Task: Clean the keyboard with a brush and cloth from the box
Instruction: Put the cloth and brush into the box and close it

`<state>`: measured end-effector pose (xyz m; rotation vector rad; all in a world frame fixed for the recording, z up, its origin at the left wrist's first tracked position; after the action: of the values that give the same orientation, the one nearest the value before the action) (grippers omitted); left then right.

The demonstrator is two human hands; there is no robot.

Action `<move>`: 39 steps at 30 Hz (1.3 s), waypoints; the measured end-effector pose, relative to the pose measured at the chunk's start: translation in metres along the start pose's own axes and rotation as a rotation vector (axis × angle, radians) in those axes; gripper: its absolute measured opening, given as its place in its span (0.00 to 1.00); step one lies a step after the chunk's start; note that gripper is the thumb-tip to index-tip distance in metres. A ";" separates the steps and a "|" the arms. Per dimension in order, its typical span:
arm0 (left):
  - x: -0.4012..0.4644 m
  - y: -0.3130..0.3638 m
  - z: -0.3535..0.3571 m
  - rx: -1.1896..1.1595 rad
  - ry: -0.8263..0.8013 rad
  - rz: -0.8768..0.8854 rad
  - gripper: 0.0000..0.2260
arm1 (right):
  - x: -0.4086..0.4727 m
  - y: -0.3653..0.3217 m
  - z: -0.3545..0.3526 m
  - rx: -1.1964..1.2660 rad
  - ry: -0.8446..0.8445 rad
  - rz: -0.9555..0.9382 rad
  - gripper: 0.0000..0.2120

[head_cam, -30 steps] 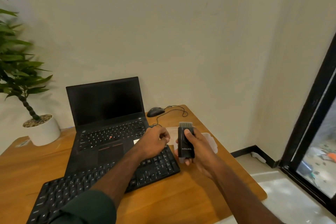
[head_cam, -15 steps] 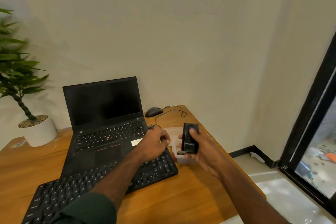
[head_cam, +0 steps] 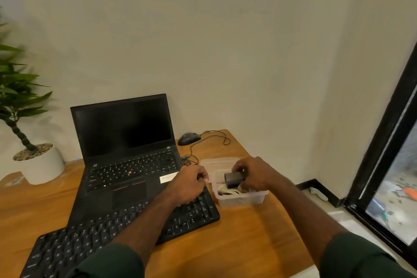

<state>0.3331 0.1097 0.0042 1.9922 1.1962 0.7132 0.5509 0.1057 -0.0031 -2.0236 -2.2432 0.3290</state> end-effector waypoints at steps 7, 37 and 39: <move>0.010 -0.013 0.000 -0.001 0.003 -0.031 0.06 | 0.017 0.001 0.017 0.032 -0.209 -0.091 0.20; 0.037 -0.040 -0.015 -0.227 0.131 -0.211 0.10 | 0.101 0.055 0.013 0.078 0.153 0.465 0.05; 0.034 -0.040 -0.016 -0.407 0.138 -0.318 0.11 | 0.096 0.057 0.002 0.171 0.316 0.389 0.03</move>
<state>0.3152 0.1583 -0.0144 1.4014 1.2910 0.8591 0.5947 0.2064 -0.0246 -2.2252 -1.5831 0.2032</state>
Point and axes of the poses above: each hand's wrist, its own x-axis towards the middle knuckle, its own z-axis out of the palm, y = z × x, the point moved 4 cm from there along x, towards the middle knuckle, and after that the axes turned 15 degrees about -x, right-handed, at the moved point
